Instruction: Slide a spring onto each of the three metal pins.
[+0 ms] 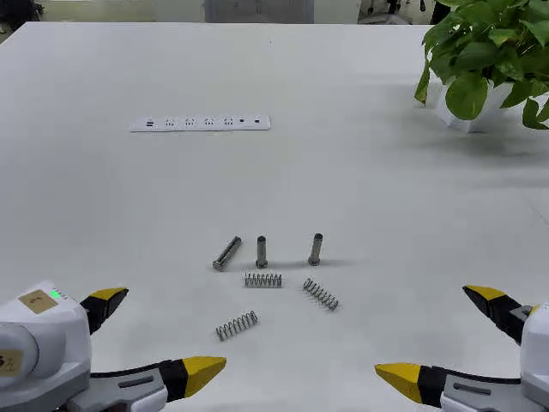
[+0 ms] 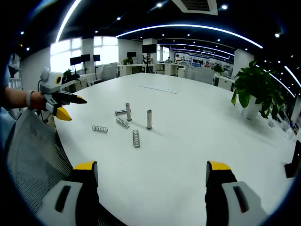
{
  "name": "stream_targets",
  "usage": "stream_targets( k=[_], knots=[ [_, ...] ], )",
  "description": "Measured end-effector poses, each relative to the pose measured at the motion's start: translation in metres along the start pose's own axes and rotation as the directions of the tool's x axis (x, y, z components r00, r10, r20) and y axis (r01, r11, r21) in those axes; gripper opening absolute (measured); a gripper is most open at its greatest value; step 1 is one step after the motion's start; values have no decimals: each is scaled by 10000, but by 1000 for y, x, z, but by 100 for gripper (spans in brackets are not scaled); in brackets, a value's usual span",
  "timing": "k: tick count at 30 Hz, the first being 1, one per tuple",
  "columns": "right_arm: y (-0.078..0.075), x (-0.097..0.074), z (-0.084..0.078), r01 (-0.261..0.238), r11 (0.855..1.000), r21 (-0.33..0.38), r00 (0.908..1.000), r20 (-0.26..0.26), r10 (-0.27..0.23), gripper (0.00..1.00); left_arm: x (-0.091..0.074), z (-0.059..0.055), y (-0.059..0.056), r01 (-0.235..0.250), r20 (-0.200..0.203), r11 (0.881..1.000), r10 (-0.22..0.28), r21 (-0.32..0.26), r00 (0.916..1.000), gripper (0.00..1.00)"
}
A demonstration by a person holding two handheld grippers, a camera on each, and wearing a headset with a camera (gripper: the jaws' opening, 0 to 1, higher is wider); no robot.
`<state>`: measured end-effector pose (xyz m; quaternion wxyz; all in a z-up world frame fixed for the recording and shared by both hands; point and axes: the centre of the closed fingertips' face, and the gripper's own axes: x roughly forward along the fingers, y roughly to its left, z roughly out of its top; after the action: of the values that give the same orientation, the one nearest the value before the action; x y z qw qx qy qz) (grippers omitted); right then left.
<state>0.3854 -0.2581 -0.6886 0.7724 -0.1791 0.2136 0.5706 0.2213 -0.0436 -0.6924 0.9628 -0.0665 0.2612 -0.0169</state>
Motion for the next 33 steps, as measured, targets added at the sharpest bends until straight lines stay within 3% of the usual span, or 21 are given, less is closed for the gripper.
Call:
stream_targets(
  k=[9,13,19,27,33],
  knots=[
    [9,1,1,-120,9977,-672,9998,-183,108,97,-1,1,3,-96,27,9999,96,-43,10000,100],
    [9,2,1,-130,9966,-819,9997,-192,115,97,-4,3,9,-271,245,9980,285,-576,9993,100],
    [10,2,1,-226,9963,-828,9996,-206,209,97,-1,3,4,-228,77,9992,230,-335,9997,100],
    [12,3,0,-296,9954,-908,9993,-253,274,97,7,3,7,-78,-340,9999,82,123,9994,96],
    [20,5,-2,-454,9816,-1854,9977,-581,351,97,13,16,14,26,-440,9994,-10,348,9990,97]
  ],
)
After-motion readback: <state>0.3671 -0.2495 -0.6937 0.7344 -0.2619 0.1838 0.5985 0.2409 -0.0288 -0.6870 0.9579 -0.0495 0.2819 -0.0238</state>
